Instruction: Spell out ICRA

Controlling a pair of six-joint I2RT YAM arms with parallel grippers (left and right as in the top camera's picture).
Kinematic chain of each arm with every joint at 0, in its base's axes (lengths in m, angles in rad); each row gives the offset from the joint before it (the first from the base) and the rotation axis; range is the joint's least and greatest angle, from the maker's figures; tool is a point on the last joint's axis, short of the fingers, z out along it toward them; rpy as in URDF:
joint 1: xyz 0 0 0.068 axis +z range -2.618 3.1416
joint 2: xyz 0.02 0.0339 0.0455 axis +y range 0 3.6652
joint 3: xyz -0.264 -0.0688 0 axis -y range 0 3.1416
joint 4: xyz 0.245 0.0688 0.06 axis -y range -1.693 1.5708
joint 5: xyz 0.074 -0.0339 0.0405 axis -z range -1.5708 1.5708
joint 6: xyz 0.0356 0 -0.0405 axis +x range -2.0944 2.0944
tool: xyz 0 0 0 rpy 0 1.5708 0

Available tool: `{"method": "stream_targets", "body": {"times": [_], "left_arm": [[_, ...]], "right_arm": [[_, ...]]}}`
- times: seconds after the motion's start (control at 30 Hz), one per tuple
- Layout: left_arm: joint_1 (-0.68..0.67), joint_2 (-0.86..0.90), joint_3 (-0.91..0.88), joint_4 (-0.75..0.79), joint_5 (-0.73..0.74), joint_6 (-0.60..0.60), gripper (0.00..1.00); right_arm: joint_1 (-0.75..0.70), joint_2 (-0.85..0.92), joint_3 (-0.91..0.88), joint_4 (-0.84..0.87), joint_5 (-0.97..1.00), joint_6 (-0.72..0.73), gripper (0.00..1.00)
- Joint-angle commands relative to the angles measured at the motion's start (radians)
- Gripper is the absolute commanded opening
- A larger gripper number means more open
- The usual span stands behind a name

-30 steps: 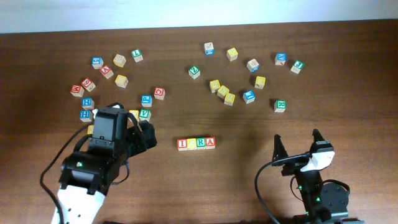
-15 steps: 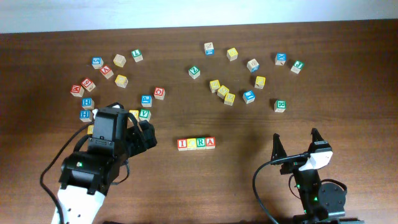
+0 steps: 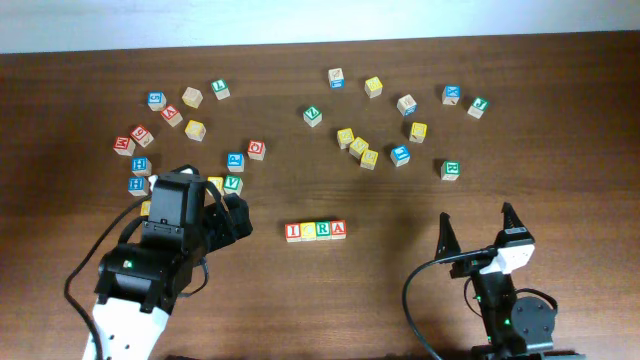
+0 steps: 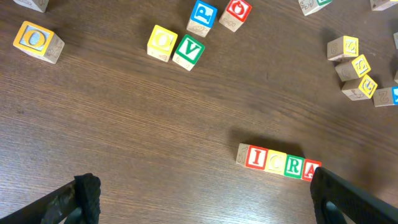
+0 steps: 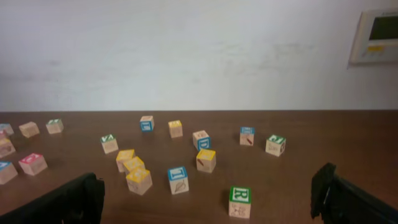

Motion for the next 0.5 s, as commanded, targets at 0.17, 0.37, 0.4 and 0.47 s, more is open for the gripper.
{"method": "stream_targets", "body": {"times": [0.17,0.37,0.4,0.47], "left_arm": [[0.007,-0.002,0.016,0.002,-0.015,0.008,0.99],[0.007,-0.002,0.016,0.002,-0.015,0.008,0.99],[0.007,-0.002,0.016,0.002,-0.015,0.008,0.99],[0.007,-0.002,0.016,0.002,-0.015,0.008,0.99]], "right_arm": [[0.010,-0.012,-0.014,-0.027,-0.018,-0.009,0.98],[0.010,-0.012,-0.014,-0.085,-0.021,-0.009,0.98],[0.009,-0.012,-0.014,-0.085,-0.021,-0.009,0.98],[0.009,-0.012,-0.014,-0.085,-0.022,-0.008,0.98]]}}
